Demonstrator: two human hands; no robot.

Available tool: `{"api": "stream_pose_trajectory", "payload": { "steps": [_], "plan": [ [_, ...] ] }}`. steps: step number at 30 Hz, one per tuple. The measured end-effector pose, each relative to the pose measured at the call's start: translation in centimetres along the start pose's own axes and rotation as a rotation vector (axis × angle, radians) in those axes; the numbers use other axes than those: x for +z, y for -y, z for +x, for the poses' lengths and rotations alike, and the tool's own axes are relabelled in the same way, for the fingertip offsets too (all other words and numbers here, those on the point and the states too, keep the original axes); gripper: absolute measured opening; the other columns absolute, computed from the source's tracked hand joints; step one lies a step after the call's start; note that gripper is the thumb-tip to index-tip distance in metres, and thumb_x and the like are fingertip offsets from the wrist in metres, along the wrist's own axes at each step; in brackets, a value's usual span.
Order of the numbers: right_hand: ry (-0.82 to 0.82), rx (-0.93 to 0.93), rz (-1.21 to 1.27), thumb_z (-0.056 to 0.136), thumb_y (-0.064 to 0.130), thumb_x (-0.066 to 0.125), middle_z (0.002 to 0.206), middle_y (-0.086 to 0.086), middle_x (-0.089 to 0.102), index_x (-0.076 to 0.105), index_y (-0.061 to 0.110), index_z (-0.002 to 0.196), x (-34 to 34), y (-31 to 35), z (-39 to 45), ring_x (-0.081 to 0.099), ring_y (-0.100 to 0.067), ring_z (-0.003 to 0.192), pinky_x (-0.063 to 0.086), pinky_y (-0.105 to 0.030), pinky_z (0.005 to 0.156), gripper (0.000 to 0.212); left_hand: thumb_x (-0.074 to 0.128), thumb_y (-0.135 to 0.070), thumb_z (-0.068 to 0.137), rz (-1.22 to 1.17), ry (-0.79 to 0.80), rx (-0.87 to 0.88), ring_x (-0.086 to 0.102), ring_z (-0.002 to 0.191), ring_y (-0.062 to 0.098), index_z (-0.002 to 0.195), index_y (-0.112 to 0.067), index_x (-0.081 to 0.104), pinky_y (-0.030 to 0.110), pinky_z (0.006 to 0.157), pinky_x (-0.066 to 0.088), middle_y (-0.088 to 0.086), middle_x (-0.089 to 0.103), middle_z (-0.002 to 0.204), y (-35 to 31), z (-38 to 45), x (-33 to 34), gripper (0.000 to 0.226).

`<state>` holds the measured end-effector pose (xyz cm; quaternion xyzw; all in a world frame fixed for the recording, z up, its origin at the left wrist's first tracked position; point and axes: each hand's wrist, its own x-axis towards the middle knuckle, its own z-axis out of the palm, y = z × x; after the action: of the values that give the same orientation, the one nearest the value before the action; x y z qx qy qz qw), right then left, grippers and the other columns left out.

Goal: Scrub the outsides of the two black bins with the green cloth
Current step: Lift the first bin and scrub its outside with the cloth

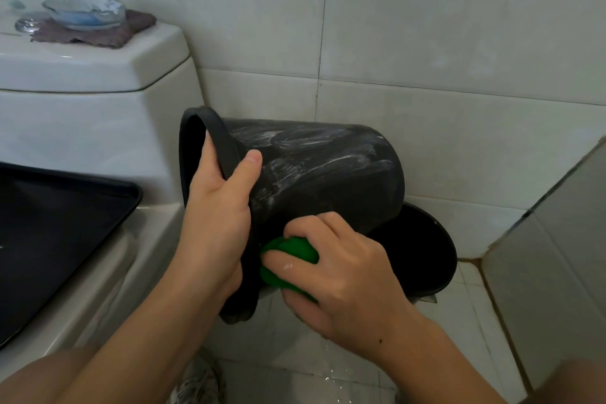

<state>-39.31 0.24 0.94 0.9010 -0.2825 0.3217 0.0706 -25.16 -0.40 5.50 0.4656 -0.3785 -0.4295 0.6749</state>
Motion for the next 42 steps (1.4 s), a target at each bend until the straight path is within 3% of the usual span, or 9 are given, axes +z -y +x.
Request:
{"api": "stream_pose_trajectory", "payload": {
  "steps": [8,13,17,20,25,33,37,40,42],
  "plan": [
    [-0.126,0.105,0.007,0.085,0.023,0.062,0.101,-0.004,0.063,0.074,0.021,0.101,-0.1,0.1,1.5,0.054,-0.019,0.087,0.042,-0.02,0.061,0.02,0.05,-0.011,0.1,0.016,-0.006,-0.006,0.071,0.09,0.012,0.139,-0.018,0.049,0.031,0.08,0.057,-0.004,0.073,0.097,0.2,0.5,-0.1,0.04],
    [-0.007,-0.031,0.051,0.084,0.021,0.062,0.102,-0.005,0.061,0.073,0.023,0.1,0.8,0.0,-0.3,0.053,-0.021,0.09,0.047,-0.025,0.063,0.02,0.055,-0.018,0.097,0.023,-0.016,-0.058,0.068,0.105,0.023,0.139,-0.019,0.05,0.048,0.099,0.052,0.006,0.07,0.115,1.0,0.7,-0.7,0.042],
    [-0.034,-0.062,-0.003,0.089,0.02,0.06,0.1,-0.007,0.064,0.074,0.023,0.1,0.9,-0.2,-0.5,0.057,-0.024,0.086,0.05,-0.029,0.059,0.019,0.058,-0.021,0.096,0.076,0.034,-0.014,0.063,0.118,0.022,0.145,-0.026,0.044,0.048,0.105,0.047,0.004,0.065,0.131,0.6,0.7,-0.9,0.051],
    [-0.16,0.088,-0.001,0.086,0.023,0.061,0.102,-0.008,0.063,0.074,0.021,0.104,0.5,-1.1,0.4,0.057,-0.024,0.088,0.047,-0.026,0.062,0.022,0.051,-0.009,0.099,0.057,0.046,0.039,0.068,0.105,0.018,0.139,-0.021,0.05,0.041,0.099,0.051,0.001,0.072,0.115,0.4,0.4,-0.7,0.042],
    [-0.378,0.431,0.079,0.084,0.029,0.059,0.099,-0.003,0.061,0.074,0.019,0.105,0.3,-2.3,2.0,0.058,-0.021,0.085,0.044,-0.028,0.066,0.028,0.05,-0.007,0.1,0.056,0.134,0.011,0.067,0.112,0.025,0.141,-0.019,0.048,0.045,0.101,0.05,0.008,0.07,0.121,1.2,-0.6,0.0,0.043],
    [-0.341,0.286,0.098,0.087,0.033,0.063,0.097,-0.005,0.062,0.075,0.018,0.1,1.2,-1.5,1.0,0.059,-0.022,0.083,0.049,-0.032,0.063,0.023,0.048,-0.004,0.1,0.17,0.183,0.112,0.069,0.104,0.013,0.143,-0.024,0.045,0.024,0.089,0.054,-0.002,0.073,0.114,1.4,-0.7,-0.3,0.048],
    [-0.379,0.481,0.119,0.086,0.037,0.059,0.096,0.001,0.06,0.075,0.023,0.099,0.4,-3.2,2.2,0.06,-0.021,0.085,0.051,-0.037,0.064,0.025,0.052,-0.013,0.096,0.189,0.239,0.139,0.065,0.116,0.016,0.147,-0.024,0.04,0.032,0.099,0.051,-0.002,0.069,0.125,1.6,-1.0,-0.2,0.054],
    [-0.326,0.368,0.161,0.083,0.03,0.062,0.095,-0.001,0.059,0.074,0.02,0.098,0.4,-1.8,1.9,0.057,-0.022,0.083,0.047,-0.037,0.066,0.022,0.053,-0.01,0.1,0.191,0.215,0.136,0.067,0.109,0.012,0.146,-0.026,0.042,0.026,0.094,0.052,-0.004,0.072,0.118,1.6,-1.0,-0.1,0.05],
    [-0.285,0.27,0.228,0.083,0.025,0.064,0.096,-0.003,0.059,0.073,0.016,0.099,0.8,-0.2,1.1,0.055,-0.022,0.083,0.047,-0.036,0.066,0.02,0.051,-0.012,0.101,0.19,0.207,0.131,0.067,0.108,0.013,0.145,-0.03,0.043,0.032,0.098,0.052,-0.004,0.071,0.118,1.5,-1.0,-0.1,0.048]
  ]
}}
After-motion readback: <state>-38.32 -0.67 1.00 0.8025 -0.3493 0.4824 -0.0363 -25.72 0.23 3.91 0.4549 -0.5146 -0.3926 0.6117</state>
